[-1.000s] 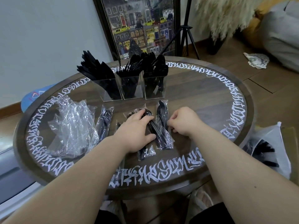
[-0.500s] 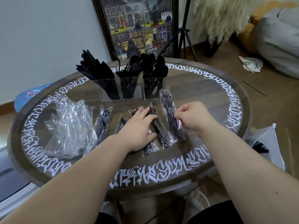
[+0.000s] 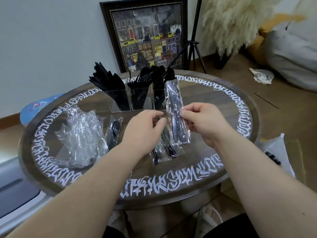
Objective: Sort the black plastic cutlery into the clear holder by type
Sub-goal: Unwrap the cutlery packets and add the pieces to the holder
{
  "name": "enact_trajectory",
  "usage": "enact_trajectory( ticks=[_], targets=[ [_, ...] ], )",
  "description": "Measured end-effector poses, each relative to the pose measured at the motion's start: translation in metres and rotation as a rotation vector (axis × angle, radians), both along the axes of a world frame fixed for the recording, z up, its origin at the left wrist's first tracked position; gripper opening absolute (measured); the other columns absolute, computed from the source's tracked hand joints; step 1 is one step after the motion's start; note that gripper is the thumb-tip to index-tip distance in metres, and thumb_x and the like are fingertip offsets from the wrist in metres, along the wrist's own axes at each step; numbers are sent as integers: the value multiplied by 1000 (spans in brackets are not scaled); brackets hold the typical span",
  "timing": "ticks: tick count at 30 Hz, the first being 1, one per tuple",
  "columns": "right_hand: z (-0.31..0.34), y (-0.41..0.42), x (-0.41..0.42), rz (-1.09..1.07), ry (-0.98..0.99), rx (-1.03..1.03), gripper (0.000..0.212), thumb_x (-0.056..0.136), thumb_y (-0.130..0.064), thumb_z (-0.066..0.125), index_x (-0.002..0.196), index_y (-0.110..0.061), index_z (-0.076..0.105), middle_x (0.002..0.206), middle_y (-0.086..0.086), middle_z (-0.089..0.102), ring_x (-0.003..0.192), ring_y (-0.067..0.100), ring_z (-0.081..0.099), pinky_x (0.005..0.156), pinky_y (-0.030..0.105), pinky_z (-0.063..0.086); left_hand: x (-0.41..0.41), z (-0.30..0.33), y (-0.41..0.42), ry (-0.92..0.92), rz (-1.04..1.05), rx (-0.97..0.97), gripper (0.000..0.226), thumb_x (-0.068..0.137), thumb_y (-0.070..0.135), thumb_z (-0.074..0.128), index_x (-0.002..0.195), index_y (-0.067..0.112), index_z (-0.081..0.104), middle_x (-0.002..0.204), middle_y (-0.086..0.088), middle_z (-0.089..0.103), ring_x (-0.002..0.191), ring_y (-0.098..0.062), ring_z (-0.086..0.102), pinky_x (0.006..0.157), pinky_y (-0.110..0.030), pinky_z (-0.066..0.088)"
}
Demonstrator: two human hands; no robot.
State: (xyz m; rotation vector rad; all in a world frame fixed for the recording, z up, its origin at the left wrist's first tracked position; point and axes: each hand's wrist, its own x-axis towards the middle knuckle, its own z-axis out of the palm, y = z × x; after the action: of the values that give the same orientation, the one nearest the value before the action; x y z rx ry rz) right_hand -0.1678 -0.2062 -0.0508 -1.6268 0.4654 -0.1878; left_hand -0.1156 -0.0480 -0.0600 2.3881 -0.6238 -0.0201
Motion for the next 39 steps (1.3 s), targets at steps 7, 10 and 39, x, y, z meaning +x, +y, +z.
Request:
enact_trajectory(
  ticks=[7, 10, 39],
  targets=[
    [14, 27, -4, 147, -88, 113, 19, 90, -1, 57, 77, -14, 65, 59, -4, 59, 51, 6, 52, 51, 20, 44, -14, 36, 20, 439, 1, -182, 9, 87, 29, 65, 92, 22, 69, 82, 6, 72, 77, -7, 67, 80, -27, 51],
    [16, 37, -5, 190, -77, 95, 15, 89, -4, 60, 78, -13, 66, 63, 1, 61, 57, 10, 54, 54, 21, 46, -18, 27, 31, 512, 22, -309, 15, 84, 19, 68, 78, 6, 69, 65, -1, 66, 57, -11, 58, 64, -30, 51],
    [-10, 82, 12, 210, -146, -937, 23, 78, -31, 72, 94, -24, 58, 95, -10, 45, 81, 13, 52, 74, 29, 44, 13, 3, 43, 597, 379, -859, 15, 80, -3, 65, 77, 5, 53, 65, -5, 62, 61, -14, 63, 54, -21, 52]
  ],
)
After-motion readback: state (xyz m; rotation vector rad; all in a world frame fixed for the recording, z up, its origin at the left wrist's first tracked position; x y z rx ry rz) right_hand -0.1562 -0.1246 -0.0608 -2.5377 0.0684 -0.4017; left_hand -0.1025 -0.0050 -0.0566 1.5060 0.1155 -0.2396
